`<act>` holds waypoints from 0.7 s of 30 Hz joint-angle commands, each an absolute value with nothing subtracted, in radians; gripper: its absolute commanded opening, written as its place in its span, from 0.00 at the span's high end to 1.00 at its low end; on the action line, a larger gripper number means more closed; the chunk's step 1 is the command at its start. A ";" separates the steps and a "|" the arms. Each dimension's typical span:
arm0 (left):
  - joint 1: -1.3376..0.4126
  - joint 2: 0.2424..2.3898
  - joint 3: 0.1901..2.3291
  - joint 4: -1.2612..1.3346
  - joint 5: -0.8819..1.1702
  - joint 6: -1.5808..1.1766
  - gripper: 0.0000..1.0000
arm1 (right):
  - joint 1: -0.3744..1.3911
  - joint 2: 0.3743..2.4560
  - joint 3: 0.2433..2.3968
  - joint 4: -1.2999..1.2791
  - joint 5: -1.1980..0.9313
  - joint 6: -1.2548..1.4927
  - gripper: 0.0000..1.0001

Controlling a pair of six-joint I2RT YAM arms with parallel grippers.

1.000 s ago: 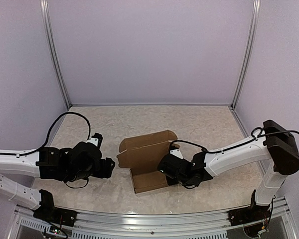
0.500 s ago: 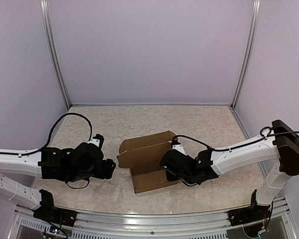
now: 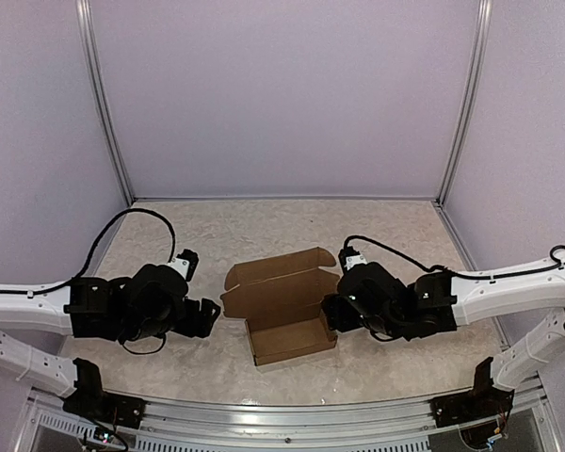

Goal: Fold the paper box

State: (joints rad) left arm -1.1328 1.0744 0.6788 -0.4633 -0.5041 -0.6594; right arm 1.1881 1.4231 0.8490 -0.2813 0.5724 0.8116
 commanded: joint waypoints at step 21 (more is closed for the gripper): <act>-0.893 1.003 0.546 -0.150 -0.062 -0.402 0.15 | 0.729 1.244 0.745 -0.098 -0.278 0.351 0.25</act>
